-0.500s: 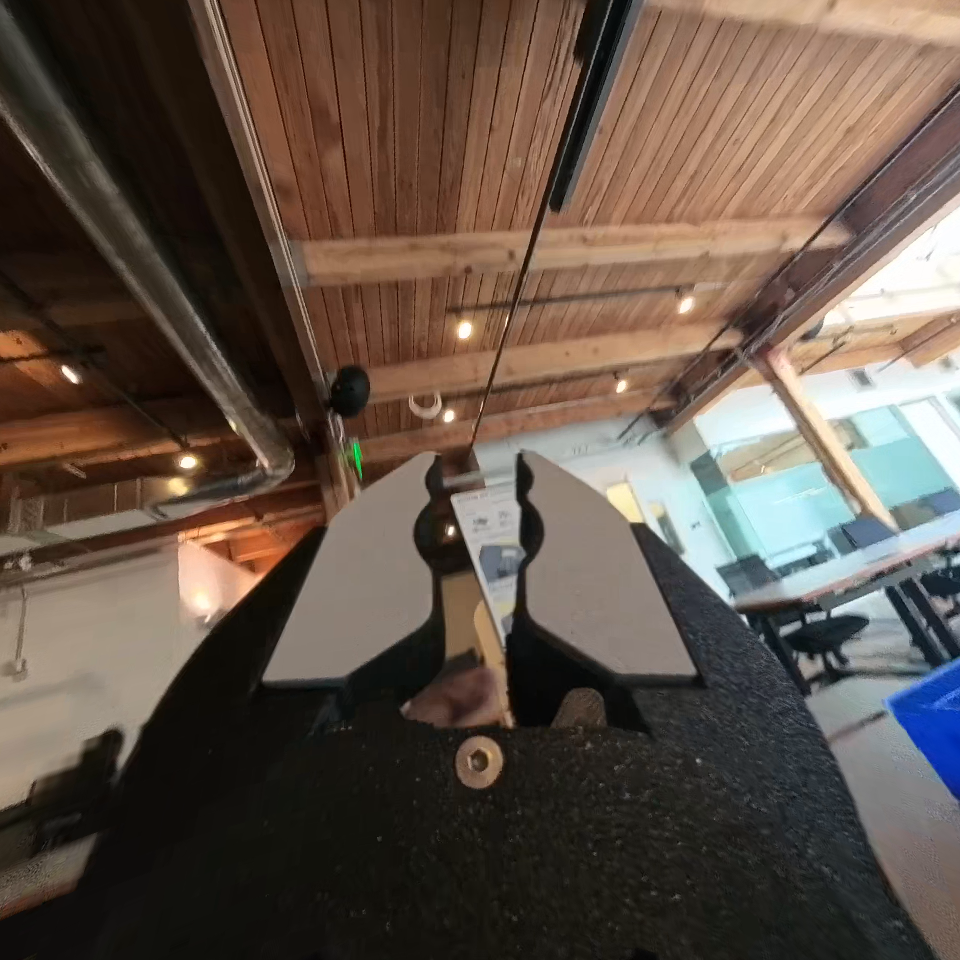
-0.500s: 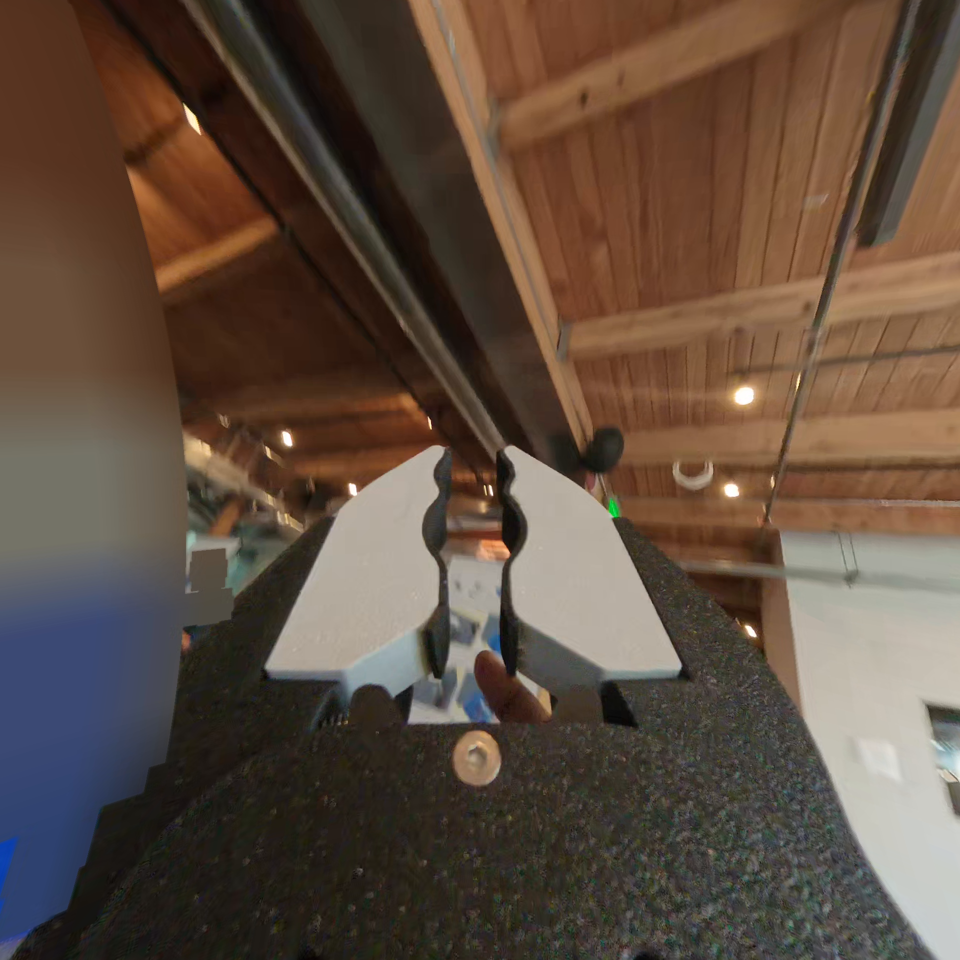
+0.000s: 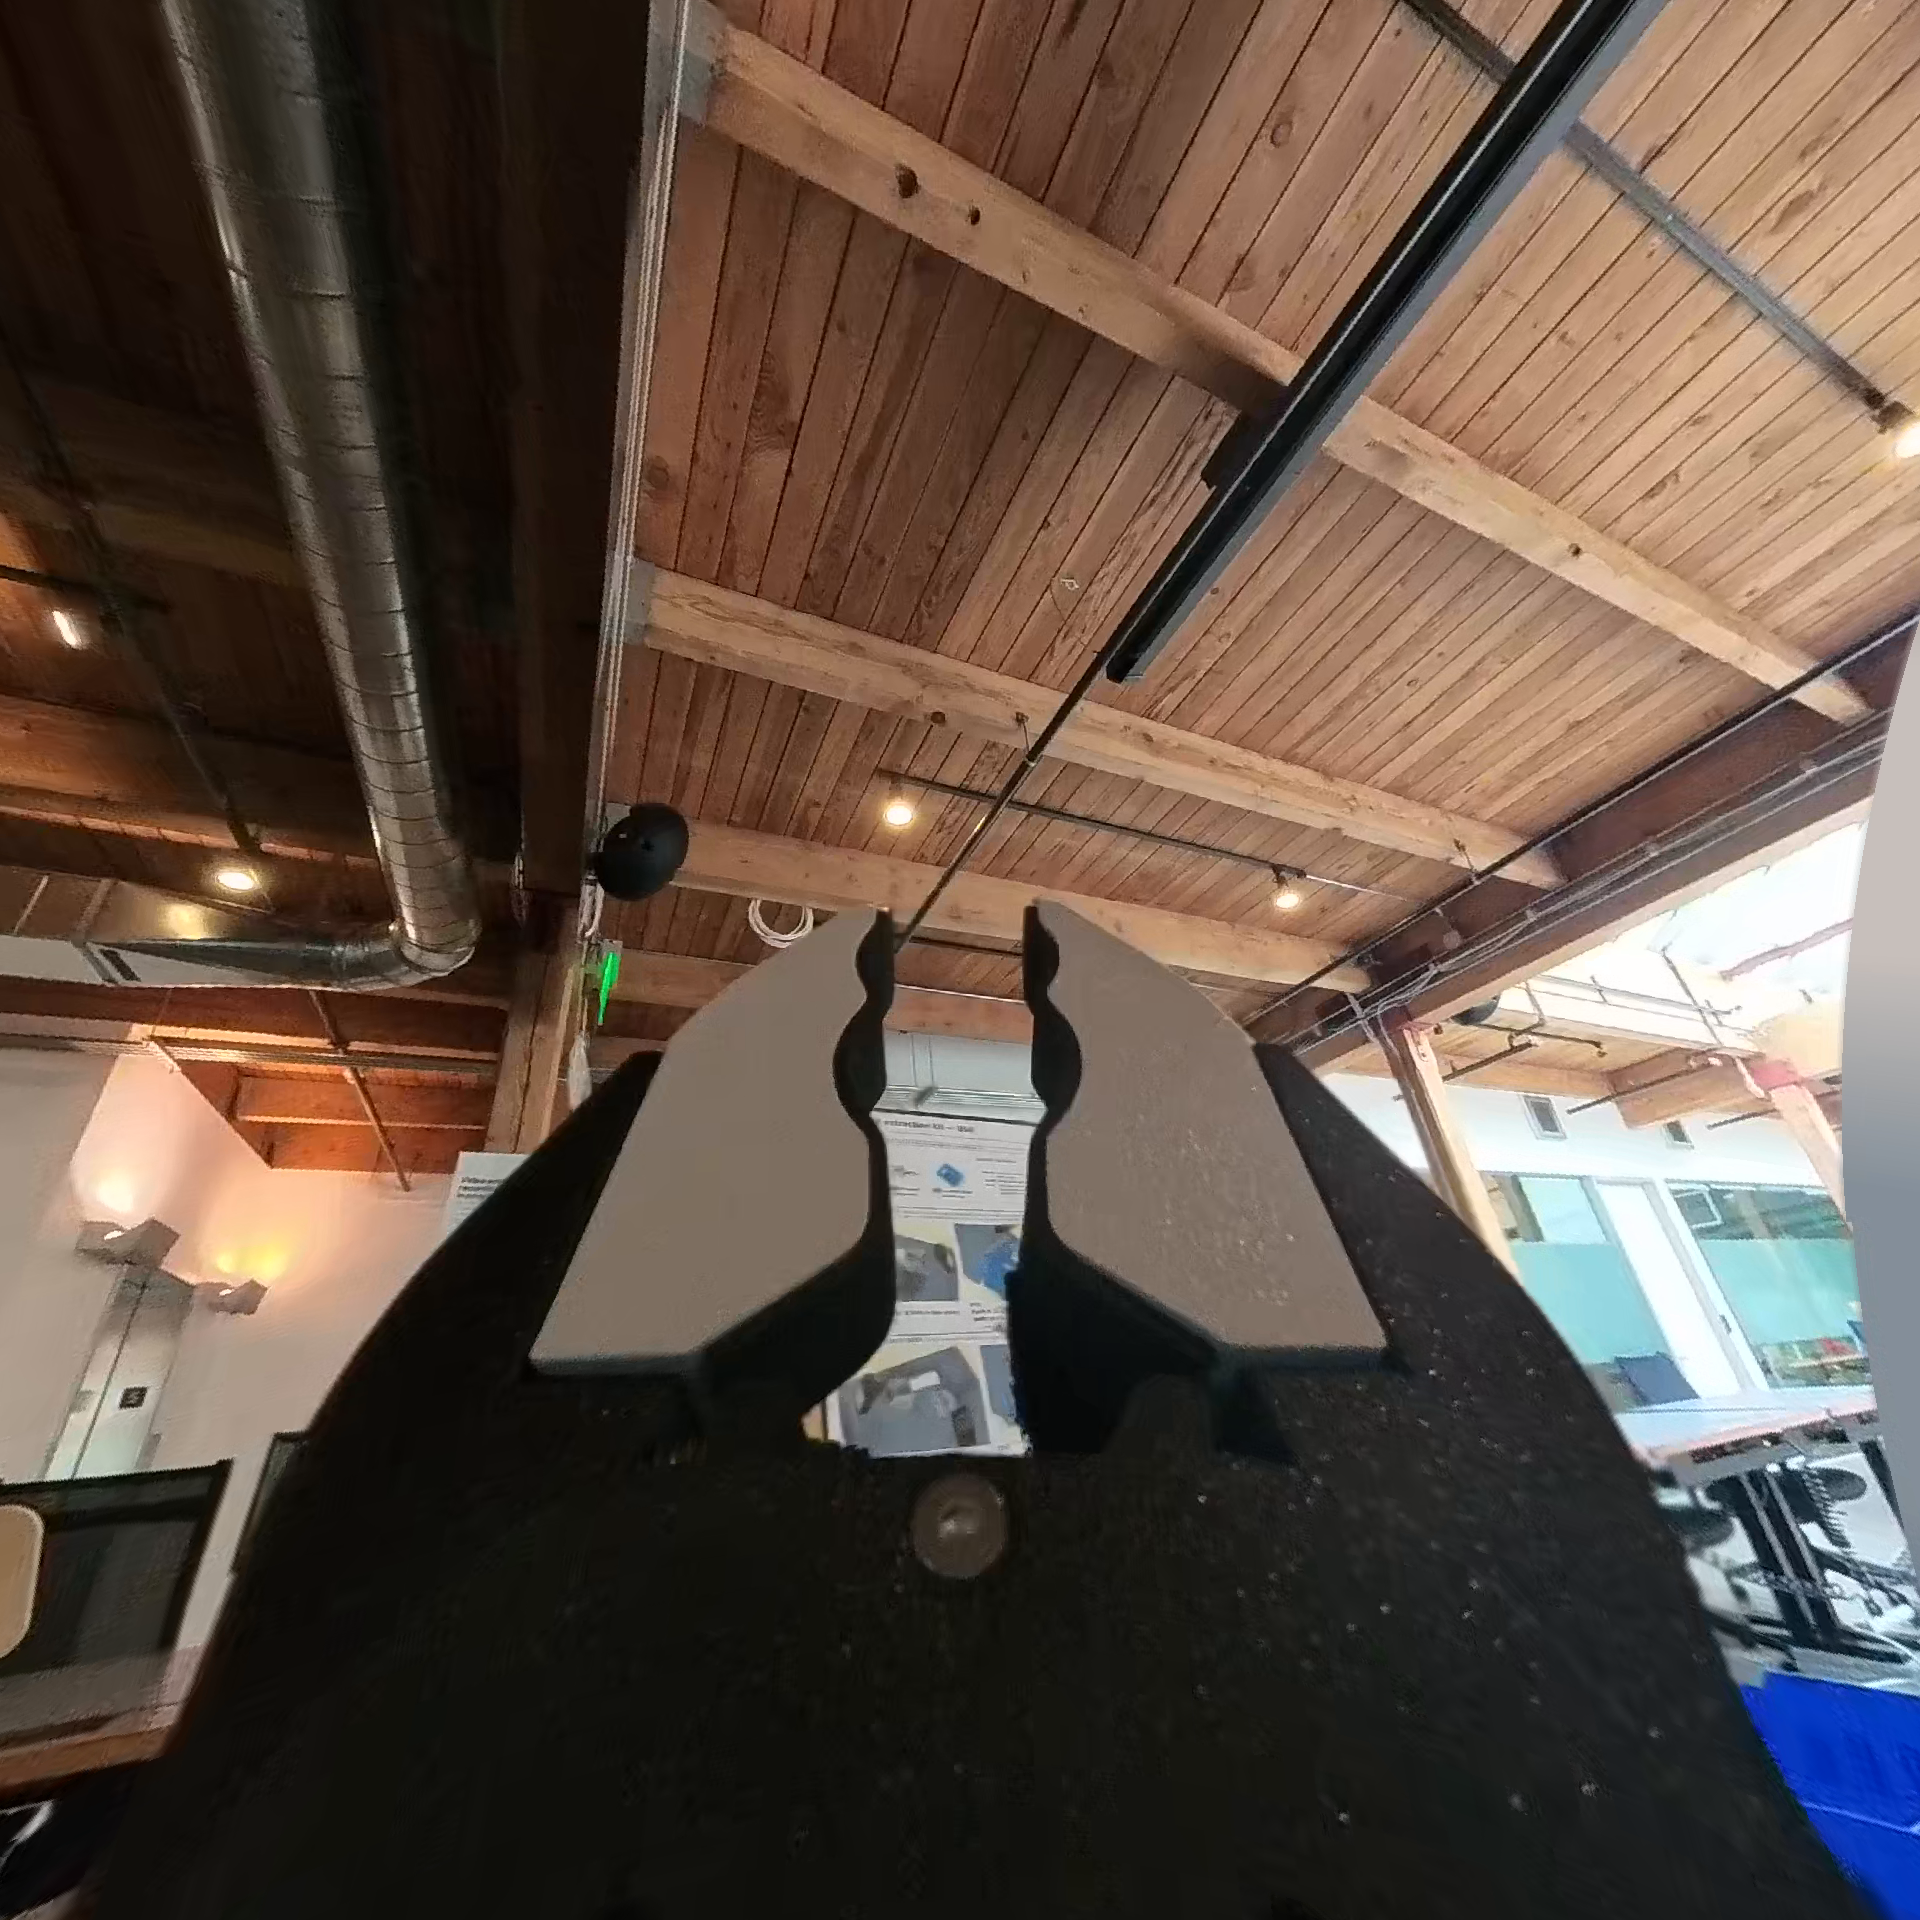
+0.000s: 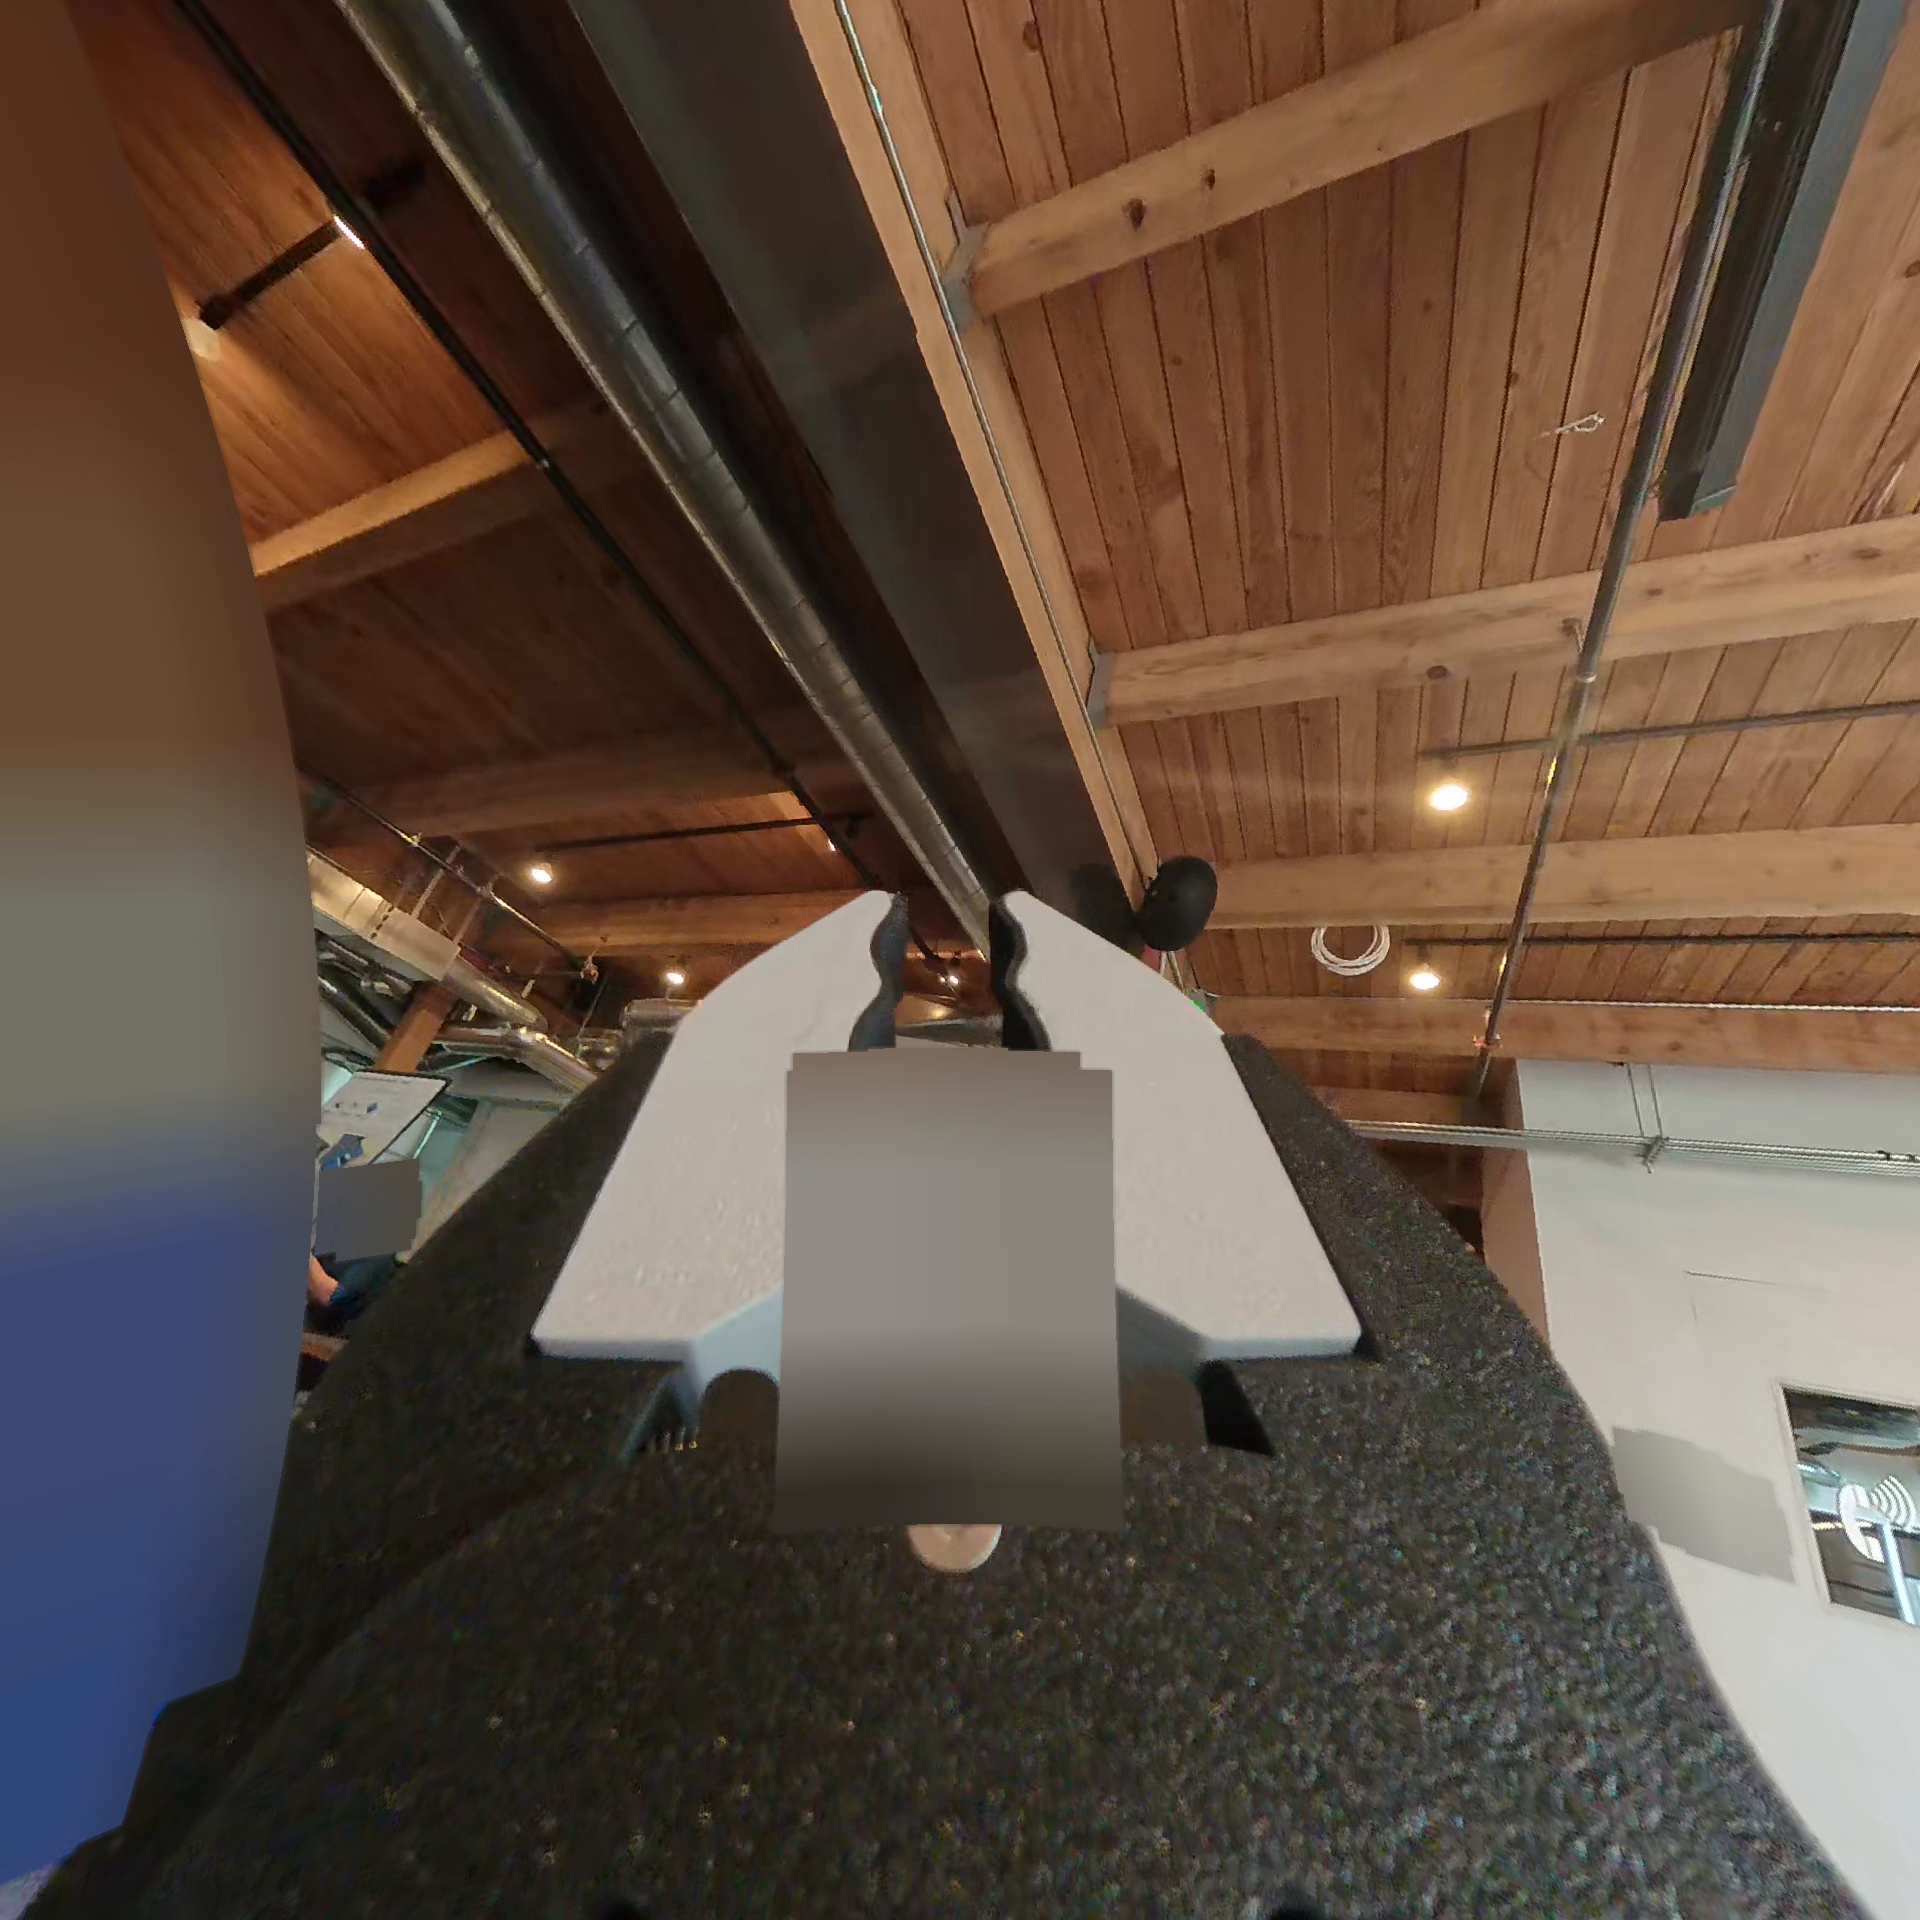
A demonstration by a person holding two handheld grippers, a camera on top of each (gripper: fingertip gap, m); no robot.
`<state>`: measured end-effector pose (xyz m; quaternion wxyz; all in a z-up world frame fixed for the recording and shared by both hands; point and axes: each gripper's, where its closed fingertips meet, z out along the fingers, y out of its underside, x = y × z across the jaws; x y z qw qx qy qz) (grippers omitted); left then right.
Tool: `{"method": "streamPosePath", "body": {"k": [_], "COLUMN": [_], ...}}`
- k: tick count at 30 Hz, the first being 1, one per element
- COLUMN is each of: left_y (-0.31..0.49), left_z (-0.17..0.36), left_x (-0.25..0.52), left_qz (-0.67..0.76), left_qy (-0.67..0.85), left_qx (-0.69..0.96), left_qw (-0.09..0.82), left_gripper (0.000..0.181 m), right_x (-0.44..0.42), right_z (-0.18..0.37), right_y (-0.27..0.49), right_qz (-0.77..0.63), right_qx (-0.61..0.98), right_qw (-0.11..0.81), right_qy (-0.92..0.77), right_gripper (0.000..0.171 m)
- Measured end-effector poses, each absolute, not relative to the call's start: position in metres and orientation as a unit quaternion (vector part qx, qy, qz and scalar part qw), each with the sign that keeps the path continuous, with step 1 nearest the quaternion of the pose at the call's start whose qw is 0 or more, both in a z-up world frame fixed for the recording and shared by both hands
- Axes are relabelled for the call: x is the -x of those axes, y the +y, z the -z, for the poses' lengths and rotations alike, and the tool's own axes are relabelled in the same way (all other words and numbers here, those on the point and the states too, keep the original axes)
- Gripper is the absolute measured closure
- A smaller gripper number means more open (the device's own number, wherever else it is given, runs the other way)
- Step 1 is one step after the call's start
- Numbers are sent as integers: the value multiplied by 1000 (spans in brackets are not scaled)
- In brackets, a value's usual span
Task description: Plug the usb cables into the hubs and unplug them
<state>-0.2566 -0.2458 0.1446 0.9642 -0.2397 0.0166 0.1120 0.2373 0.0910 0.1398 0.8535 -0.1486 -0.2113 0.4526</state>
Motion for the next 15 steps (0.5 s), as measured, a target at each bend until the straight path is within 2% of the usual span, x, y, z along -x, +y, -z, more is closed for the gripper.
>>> {"method": "streamPosePath", "body": {"k": [15], "left_y": [-244], "left_z": [-143], "left_x": [258], "left_qz": [-158], "left_qy": [17], "left_qx": [257], "left_qw": [953], "left_gripper": [158], "right_x": [-204], "right_z": [-127], "right_y": [118], "right_qz": [-397], "right_qx": [248], "right_qw": [849], "right_qy": [-244], "right_gripper": [159]}}
